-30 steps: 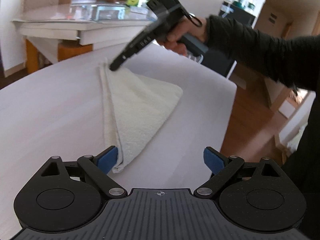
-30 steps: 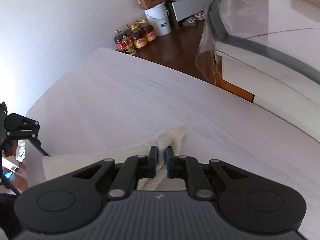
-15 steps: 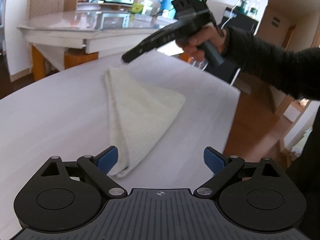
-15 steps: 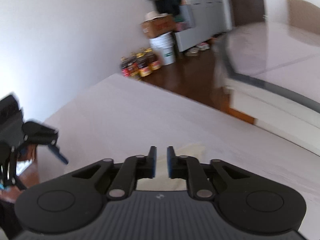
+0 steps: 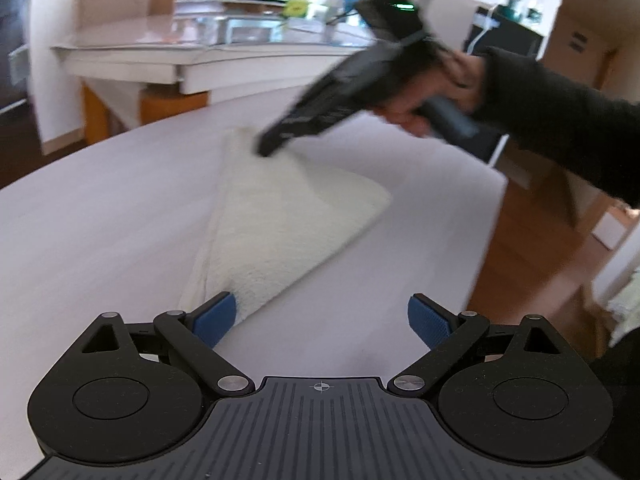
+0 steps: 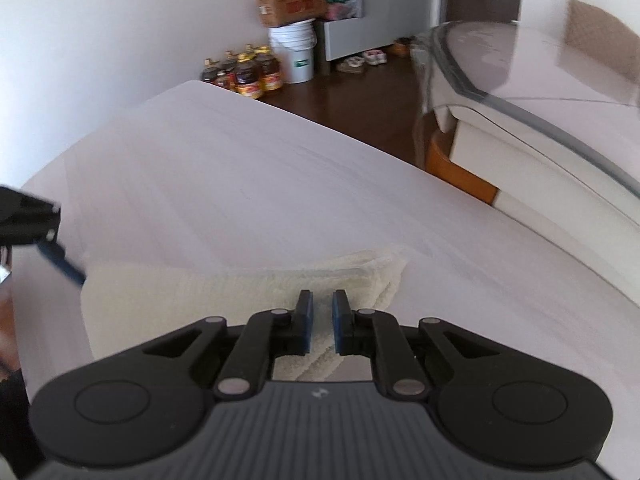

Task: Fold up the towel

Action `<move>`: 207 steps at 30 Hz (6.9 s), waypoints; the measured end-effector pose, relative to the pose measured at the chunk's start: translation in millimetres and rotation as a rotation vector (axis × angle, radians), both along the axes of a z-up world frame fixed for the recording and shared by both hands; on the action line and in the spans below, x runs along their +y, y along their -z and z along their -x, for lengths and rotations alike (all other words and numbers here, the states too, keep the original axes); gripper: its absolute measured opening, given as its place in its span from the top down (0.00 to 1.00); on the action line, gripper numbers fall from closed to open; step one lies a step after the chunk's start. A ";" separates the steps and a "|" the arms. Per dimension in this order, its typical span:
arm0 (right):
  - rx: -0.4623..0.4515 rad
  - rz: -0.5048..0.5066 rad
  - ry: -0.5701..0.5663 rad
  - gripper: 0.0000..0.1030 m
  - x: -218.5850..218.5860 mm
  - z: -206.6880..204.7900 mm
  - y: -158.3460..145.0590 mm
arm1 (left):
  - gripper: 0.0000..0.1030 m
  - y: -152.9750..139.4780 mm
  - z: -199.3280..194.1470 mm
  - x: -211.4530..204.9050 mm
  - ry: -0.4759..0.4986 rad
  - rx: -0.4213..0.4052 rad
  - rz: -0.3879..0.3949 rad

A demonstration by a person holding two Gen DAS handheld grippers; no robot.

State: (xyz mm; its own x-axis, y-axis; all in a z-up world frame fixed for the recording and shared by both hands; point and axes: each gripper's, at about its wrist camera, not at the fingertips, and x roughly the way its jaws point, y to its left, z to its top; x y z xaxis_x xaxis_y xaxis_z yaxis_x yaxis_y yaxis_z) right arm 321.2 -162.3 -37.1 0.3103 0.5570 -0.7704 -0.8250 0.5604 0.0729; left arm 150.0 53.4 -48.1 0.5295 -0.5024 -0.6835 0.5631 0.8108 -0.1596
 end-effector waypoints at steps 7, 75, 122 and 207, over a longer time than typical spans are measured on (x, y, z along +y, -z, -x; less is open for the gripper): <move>-0.037 -0.013 0.188 0.86 -12.8 60.9 1.7 | 0.06 2.9 -21.6 20.8 -0.026 0.003 -0.057; -0.192 -0.378 0.560 0.18 -114.0 238.9 -16.7 | 0.00 -18.0 80.6 -63.8 -0.528 -0.144 -0.118; -0.261 -0.255 0.539 0.03 -70.7 279.9 -43.9 | 0.00 -42.8 148.2 -61.4 -0.530 -0.210 -0.162; -0.251 -0.231 0.192 0.60 57.5 215.3 -27.4 | 0.00 -36.8 38.1 63.3 -0.607 -0.204 -0.219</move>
State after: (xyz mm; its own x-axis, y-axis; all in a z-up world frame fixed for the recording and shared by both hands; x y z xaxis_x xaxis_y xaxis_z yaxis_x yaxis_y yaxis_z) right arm 105.9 -104.8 -9.7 0.5884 0.6204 -0.5185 -0.7151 0.6986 0.0244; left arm 111.8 116.7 -11.2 0.8035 0.0635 -0.5919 -0.0006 0.9944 0.1059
